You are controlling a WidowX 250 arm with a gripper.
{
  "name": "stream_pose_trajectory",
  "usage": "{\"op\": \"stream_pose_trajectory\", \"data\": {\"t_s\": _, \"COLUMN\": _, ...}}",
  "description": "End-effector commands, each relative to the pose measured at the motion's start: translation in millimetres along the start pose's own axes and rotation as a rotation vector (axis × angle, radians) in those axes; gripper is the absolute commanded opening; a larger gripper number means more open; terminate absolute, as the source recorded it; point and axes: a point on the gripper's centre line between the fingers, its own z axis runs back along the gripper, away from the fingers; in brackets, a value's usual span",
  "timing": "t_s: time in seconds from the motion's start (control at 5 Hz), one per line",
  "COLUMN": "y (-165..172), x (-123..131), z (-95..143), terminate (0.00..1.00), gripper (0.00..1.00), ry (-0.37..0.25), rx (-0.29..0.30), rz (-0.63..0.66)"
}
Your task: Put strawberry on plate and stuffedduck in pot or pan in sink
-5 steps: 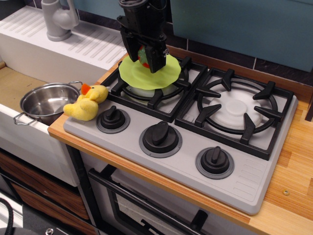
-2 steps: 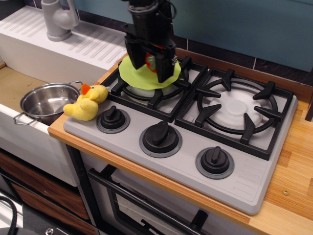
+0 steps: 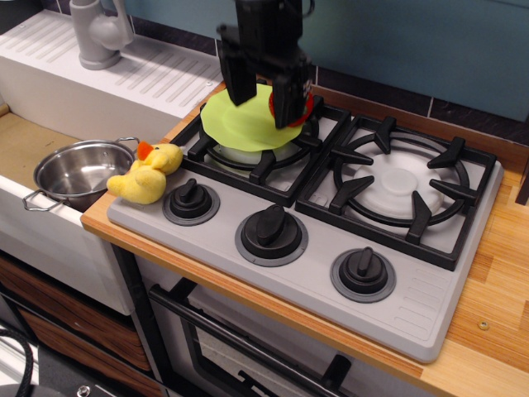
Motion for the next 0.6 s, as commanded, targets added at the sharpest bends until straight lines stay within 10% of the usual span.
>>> {"op": "stream_pose_trajectory", "data": {"t_s": 0.0, "y": -11.3, "x": 17.5, "z": 60.0, "terminate": 0.00, "gripper": 1.00, "ry": -0.033, "rx": 0.037, "rz": -0.007}}
{"op": "stream_pose_trajectory", "data": {"t_s": 0.4, "y": -20.3, "x": 20.8, "z": 70.2, "terminate": 0.00, "gripper": 1.00, "ry": 0.008, "rx": 0.062, "rz": -0.013}}
